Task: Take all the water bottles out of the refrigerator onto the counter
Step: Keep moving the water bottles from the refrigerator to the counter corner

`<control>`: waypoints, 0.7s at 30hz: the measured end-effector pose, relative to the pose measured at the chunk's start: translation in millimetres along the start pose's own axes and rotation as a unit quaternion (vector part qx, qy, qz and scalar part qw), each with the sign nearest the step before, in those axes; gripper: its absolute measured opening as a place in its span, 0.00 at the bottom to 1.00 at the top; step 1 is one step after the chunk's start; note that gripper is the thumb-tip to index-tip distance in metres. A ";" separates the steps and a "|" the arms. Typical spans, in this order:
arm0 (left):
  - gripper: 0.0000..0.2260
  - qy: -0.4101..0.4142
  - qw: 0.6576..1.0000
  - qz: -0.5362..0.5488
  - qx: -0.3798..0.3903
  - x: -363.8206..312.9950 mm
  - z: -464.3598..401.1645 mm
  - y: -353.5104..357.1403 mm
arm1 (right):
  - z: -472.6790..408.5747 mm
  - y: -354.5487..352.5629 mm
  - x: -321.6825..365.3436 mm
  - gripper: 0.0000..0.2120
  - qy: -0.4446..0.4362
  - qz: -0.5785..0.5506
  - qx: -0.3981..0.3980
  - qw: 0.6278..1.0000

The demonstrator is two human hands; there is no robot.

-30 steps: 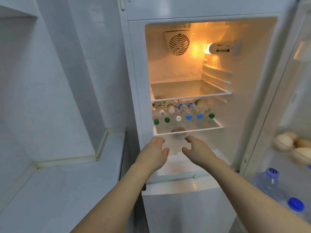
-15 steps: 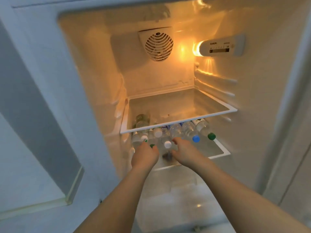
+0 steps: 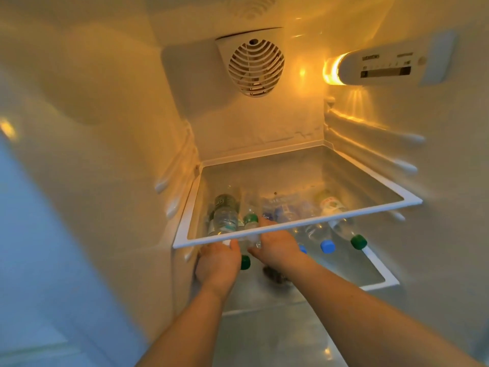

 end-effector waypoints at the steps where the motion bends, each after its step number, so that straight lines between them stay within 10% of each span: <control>1: 0.23 0.001 1.000 -0.010 0.008 -1.5 -1.0 1.9 | -2.4 1.8 3.7 0.24 0.006 -0.019 -0.004 1.000; 21: 0.23 -0.003 0.996 0.087 -0.003 10.0 23.4 6.0 | 17.0 -16.6 -19.0 0.25 0.120 -0.143 -0.131 0.974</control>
Point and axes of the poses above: each hand's wrist, its own z-axis away from the middle knuckle, its own y-axis out of the palm, x = y × z, the point moved 4 cm from there along -z, towards the middle knuckle, and after that the axes turned 3 degrees about -z, right-handed, at the moved point
